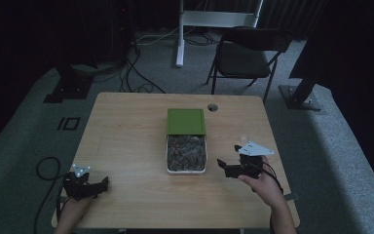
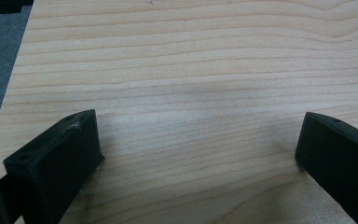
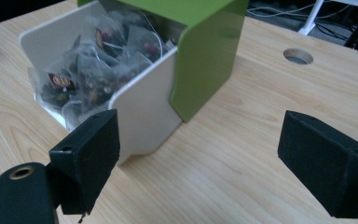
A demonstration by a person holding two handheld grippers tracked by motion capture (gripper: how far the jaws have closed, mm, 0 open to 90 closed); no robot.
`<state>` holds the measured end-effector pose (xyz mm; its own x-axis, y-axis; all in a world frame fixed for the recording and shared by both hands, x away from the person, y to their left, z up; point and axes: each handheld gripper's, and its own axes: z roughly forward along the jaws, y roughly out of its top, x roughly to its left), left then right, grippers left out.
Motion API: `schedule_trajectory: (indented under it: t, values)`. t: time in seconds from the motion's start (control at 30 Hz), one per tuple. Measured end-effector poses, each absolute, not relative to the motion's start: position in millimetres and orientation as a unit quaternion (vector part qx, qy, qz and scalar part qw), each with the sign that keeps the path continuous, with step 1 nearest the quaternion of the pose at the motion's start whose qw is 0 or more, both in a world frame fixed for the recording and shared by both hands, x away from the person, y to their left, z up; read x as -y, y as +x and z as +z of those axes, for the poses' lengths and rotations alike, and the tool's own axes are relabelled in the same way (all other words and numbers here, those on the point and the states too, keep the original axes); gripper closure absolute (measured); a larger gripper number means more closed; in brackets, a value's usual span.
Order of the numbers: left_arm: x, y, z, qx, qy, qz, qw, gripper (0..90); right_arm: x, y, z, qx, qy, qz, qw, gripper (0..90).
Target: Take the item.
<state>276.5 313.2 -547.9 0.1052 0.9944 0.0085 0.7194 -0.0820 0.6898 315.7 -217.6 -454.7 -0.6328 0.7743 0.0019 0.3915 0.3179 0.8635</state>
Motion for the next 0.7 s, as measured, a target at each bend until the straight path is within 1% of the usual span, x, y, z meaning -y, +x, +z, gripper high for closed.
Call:
schedule_trajectory:
  t: [0.7]
  values:
    - [-313.3, 276.5, -548.0, -0.62, 0.691, 0.251, 0.274, 0.5, 184.8, 323.3, -445.1, -0.789, 0.345, 0.469, 0.197, 13.1]
